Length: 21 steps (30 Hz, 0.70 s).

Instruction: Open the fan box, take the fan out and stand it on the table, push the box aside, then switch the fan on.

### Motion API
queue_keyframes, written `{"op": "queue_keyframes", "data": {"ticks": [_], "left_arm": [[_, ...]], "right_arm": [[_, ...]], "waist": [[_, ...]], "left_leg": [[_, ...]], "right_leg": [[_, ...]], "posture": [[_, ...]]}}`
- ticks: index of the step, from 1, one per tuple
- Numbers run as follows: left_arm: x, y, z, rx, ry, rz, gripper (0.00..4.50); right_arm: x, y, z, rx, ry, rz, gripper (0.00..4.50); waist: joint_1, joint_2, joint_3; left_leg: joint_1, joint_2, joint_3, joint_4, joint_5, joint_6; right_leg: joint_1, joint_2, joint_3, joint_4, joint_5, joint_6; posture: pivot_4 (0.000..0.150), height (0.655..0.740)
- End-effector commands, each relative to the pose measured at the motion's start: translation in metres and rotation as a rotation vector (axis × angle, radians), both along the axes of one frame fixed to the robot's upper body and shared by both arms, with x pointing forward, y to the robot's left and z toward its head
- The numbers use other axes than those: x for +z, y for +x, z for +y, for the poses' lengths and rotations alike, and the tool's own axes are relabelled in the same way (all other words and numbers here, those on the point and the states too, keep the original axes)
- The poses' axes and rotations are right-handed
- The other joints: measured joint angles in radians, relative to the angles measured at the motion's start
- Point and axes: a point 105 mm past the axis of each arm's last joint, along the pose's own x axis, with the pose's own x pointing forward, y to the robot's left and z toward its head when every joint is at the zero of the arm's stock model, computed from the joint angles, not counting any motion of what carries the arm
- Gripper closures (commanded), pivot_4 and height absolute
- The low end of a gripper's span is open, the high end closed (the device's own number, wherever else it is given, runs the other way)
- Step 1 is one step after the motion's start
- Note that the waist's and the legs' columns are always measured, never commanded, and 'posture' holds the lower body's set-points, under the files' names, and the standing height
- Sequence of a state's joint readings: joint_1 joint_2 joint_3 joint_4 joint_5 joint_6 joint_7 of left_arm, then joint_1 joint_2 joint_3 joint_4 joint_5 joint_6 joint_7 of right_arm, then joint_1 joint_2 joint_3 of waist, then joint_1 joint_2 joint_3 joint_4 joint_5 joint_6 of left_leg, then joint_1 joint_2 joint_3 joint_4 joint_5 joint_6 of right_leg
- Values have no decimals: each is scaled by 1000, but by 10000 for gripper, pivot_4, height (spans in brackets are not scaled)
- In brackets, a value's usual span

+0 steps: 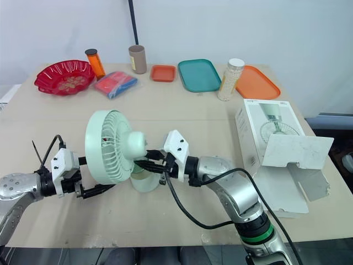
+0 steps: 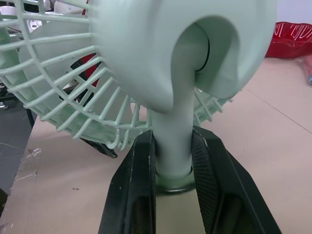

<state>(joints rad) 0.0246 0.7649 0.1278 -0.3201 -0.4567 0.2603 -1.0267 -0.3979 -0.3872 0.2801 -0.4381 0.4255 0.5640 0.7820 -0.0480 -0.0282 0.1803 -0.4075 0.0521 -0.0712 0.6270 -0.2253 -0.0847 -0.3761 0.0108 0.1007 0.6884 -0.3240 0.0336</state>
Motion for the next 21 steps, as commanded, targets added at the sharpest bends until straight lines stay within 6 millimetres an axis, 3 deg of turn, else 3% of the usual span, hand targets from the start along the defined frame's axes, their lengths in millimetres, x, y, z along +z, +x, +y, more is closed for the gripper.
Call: {"op": "queue_keyframes", "data": {"ticks": [1,8,13,15,21], "left_arm": [[2,2,-2,-13,5,-29,710],[0,5,-5,-39,-8,-11,710],[0,9,-11,-64,-26,-10,14159],[0,12,-14,-67,-32,-12,22539],[0,13,-16,-76,-36,-13,42161]], "right_arm": [[12,-10,3,38,22,-63,35934],[10,-8,2,33,11,-63,35934],[9,-7,2,29,10,-62,35934],[9,-7,1,28,7,-61,35934],[9,-6,1,25,6,-63,35934]], "waist": [[0,0,0],[0,0,0],[0,0,0],[0,0,0],[0,0,0]], "left_leg": [[0,0,0,0,0,0],[0,0,0,1,0,0],[0,0,0,1,0,0],[0,0,0,1,0,0],[0,0,-1,1,0,0]], "right_leg": [[0,0,0,0,0,0],[0,0,0,0,0,0],[1,0,0,1,0,0],[1,0,0,1,0,0],[1,0,0,1,0,0]], "posture": [[1500,7400],[1500,7400],[1500,7400],[1500,7400],[1500,7400]]}}
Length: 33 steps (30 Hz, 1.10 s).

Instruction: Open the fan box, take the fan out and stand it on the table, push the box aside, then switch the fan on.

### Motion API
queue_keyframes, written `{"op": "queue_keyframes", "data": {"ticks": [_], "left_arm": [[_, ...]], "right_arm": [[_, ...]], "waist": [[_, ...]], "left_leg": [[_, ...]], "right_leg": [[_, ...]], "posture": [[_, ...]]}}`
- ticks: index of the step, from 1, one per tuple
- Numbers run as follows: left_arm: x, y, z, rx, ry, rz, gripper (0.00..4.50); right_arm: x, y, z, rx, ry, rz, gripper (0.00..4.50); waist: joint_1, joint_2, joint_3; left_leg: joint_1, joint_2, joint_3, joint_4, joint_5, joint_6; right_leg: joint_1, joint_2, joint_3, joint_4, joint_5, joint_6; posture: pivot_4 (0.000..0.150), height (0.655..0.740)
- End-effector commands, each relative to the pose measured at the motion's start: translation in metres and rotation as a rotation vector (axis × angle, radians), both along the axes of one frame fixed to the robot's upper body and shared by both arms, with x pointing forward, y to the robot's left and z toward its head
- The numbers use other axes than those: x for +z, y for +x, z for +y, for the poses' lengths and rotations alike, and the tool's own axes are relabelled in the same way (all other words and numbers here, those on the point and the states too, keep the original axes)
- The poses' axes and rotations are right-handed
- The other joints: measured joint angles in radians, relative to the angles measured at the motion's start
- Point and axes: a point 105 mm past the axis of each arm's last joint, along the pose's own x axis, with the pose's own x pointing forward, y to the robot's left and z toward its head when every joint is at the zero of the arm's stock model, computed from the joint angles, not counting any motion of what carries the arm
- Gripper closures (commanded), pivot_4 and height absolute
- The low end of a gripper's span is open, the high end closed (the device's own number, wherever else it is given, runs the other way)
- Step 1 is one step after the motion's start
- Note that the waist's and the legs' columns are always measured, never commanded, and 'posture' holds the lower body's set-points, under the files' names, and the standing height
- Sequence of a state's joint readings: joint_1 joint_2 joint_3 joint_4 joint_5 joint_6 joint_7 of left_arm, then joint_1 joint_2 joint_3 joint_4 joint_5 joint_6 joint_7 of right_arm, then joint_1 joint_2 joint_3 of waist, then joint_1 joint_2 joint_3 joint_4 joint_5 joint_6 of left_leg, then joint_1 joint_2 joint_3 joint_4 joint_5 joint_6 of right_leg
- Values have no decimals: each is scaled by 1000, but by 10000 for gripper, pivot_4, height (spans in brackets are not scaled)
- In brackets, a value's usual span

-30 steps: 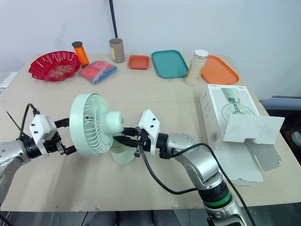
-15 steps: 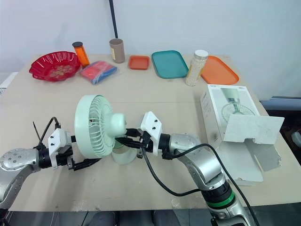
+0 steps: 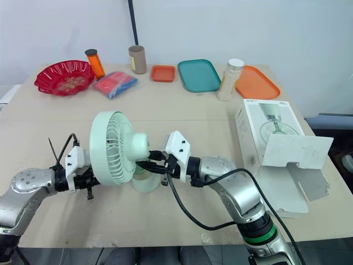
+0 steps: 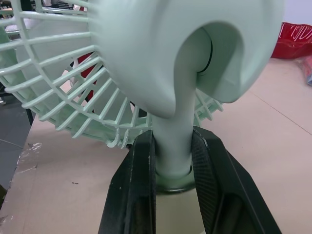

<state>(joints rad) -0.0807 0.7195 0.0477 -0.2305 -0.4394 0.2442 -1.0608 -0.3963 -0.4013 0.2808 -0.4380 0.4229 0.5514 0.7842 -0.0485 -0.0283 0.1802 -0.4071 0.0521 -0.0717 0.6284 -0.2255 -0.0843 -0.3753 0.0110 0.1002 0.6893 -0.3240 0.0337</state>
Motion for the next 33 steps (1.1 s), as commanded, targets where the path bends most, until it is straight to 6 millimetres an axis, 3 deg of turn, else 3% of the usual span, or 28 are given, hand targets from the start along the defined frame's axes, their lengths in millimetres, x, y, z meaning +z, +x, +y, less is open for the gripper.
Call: {"op": "queue_keyframes", "data": {"ticks": [1,33], "left_arm": [[3,1,-2,-14,-2,-23,44501],[-10,4,-23,-31,-37,-20,44501]], "right_arm": [[9,-6,3,28,14,-52,35934],[11,-3,6,17,6,-56,35934]], "waist": [[0,0,0],[1,0,0]], "left_leg": [[0,0,0,0,0,0],[0,0,-1,3,0,0]], "right_leg": [[0,0,0,0,0,0],[1,0,-1,1,0,0]], "posture": [[1500,7400],[1500,7400]]}}
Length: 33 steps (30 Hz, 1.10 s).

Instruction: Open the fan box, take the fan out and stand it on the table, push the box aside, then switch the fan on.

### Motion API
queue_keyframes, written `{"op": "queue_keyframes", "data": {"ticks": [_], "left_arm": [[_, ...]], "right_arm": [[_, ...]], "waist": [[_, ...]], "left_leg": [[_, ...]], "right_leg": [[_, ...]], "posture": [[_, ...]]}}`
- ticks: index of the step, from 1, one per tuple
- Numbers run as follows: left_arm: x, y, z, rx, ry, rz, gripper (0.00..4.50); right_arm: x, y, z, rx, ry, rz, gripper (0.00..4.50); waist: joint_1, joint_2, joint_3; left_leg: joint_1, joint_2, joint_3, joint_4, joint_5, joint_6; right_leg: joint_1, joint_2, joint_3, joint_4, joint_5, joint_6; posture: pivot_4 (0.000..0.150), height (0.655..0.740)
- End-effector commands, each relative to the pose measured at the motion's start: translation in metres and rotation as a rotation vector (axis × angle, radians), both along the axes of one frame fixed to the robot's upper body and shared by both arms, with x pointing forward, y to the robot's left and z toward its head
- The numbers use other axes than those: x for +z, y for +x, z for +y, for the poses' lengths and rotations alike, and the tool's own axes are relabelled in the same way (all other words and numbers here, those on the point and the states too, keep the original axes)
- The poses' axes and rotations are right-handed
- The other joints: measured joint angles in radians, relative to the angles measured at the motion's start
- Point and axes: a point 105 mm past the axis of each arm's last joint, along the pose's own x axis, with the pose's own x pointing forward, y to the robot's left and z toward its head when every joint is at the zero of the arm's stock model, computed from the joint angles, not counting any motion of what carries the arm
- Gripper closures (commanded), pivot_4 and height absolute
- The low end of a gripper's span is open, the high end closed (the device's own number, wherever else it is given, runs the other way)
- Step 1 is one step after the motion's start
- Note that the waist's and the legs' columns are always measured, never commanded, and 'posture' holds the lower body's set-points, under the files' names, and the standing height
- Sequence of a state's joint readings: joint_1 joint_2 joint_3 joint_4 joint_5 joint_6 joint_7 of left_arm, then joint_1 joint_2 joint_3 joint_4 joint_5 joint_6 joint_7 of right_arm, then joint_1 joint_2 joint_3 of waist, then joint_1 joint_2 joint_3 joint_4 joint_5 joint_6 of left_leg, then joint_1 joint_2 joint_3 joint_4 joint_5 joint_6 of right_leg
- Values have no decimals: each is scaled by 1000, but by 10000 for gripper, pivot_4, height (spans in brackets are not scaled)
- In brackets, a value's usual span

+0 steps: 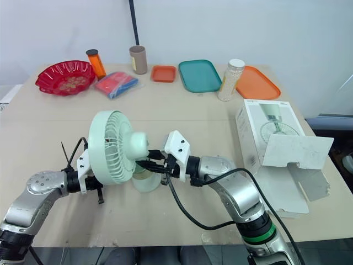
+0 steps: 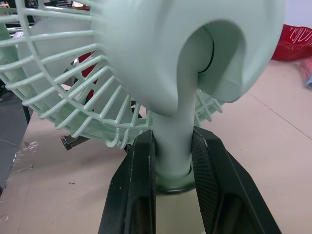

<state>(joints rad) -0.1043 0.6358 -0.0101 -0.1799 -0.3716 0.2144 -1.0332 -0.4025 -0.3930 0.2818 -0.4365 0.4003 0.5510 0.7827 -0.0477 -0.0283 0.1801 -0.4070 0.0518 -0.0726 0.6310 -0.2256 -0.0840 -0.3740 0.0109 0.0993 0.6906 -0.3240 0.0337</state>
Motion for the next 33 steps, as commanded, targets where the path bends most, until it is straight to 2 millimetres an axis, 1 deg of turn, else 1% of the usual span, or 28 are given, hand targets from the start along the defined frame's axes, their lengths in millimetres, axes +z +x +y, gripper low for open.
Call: {"op": "queue_keyframes", "data": {"ticks": [1,10,33], "left_arm": [[6,-2,-9,-39,-19,-30,44501],[10,-4,-14,-60,-30,-35,44501],[11,-4,-15,-56,-33,-42,44501]], "right_arm": [[10,-5,5,27,13,-42,35934],[8,-3,5,14,11,-38,35934],[7,-3,5,19,9,-41,35934]], "waist": [[0,0,0],[0,0,0],[1,0,0]], "left_leg": [[0,0,0,0,0,0],[0,0,0,0,0,0],[0,0,-1,1,0,0]], "right_leg": [[0,0,0,0,0,0],[0,0,0,0,0,0],[1,0,-1,0,0,0]], "posture": [[1500,7400],[1500,7400],[1500,7400]]}}
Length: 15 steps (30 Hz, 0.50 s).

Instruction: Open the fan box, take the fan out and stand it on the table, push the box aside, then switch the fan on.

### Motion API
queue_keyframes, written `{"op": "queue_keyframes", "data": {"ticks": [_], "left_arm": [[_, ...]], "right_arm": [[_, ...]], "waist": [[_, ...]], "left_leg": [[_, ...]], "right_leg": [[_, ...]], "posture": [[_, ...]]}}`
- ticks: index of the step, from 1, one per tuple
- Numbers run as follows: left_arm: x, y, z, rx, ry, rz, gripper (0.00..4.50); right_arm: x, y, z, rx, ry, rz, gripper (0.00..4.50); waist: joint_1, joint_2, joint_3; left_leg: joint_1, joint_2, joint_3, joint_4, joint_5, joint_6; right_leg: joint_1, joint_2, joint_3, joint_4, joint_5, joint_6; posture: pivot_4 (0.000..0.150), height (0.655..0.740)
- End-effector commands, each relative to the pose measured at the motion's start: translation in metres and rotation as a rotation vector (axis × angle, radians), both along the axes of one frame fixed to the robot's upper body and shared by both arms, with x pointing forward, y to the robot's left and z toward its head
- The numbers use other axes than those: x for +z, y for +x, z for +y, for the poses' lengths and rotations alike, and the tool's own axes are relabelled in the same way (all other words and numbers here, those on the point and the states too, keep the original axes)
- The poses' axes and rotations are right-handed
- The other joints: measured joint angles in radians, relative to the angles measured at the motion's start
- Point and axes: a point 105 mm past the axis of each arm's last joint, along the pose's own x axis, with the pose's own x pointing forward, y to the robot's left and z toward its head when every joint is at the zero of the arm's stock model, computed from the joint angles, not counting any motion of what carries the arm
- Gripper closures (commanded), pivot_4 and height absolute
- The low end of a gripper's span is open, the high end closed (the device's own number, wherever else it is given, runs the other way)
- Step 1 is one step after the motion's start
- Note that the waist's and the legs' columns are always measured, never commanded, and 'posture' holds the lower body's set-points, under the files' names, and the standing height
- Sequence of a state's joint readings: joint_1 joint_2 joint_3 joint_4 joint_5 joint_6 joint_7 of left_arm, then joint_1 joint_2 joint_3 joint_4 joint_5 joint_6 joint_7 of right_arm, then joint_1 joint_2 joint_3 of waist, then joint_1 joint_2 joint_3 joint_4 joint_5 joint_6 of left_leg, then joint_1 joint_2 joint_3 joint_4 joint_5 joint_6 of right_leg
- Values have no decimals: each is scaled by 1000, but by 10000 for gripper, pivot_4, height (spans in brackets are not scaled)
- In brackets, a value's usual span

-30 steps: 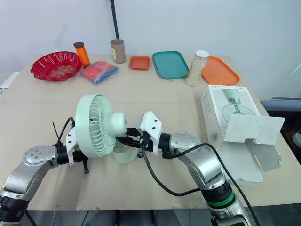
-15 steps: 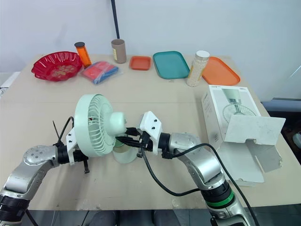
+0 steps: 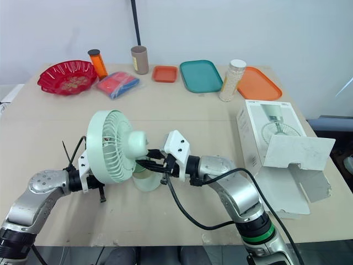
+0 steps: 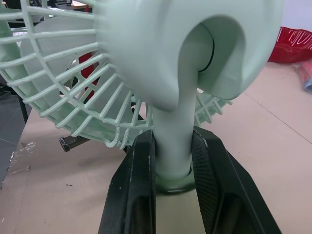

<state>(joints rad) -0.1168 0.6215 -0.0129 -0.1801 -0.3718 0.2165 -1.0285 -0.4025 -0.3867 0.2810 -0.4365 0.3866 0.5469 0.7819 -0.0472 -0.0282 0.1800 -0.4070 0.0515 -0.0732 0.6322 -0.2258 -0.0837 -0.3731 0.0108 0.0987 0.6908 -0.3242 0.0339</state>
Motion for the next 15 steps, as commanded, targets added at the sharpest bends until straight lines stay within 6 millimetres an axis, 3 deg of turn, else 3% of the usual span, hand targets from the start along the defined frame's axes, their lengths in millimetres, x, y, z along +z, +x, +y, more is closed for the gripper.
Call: {"op": "queue_keyframes", "data": {"ticks": [1,15], "left_arm": [[8,-6,-12,-54,-19,-33,44501],[13,-1,-4,-19,-16,-50,44501]], "right_arm": [[6,-4,5,26,9,-30,35934],[4,-3,3,15,3,-31,35934]], "waist": [[0,0,0],[0,0,0]], "left_leg": [[0,0,0,0,0,0],[0,0,0,0,0,0]], "right_leg": [[0,0,0,0,0,0],[0,0,0,0,0,0]], "posture": [[1500,7400],[1500,7400]]}}
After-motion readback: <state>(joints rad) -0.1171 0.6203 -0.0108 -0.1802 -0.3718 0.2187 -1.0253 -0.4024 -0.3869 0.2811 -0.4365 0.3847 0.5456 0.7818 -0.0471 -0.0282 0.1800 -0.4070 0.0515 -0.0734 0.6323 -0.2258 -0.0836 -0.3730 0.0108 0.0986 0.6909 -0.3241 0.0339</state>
